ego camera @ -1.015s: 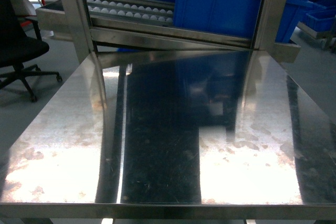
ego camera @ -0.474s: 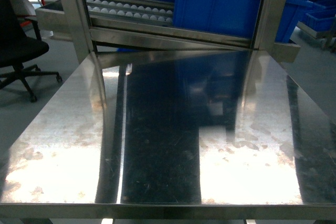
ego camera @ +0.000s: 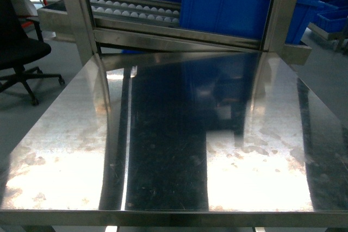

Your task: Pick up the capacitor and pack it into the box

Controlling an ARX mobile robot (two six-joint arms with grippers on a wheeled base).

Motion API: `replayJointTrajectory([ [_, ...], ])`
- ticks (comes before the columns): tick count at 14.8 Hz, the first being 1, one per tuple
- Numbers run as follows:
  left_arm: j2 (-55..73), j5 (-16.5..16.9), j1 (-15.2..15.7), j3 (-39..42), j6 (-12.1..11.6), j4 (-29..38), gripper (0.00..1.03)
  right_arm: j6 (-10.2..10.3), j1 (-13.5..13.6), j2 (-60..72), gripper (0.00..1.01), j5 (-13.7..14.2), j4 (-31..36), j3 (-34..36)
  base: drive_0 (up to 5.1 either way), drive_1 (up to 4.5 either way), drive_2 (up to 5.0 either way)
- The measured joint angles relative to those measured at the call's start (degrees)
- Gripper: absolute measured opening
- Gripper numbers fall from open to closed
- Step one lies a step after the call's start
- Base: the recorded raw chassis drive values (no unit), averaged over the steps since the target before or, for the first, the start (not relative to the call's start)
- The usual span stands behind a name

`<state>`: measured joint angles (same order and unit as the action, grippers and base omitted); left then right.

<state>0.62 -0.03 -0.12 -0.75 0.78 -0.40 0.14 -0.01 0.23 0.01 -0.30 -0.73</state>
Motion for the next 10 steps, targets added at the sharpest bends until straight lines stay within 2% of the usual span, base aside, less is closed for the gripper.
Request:
replayJointTrajectory([
  [10, 0.0, 0.0, 0.0, 0.0, 0.0, 0.0, 0.44, 0.0, 0.0, 0.0, 0.98, 0.0, 0.0, 0.0, 0.0, 0.0, 0.0],
])
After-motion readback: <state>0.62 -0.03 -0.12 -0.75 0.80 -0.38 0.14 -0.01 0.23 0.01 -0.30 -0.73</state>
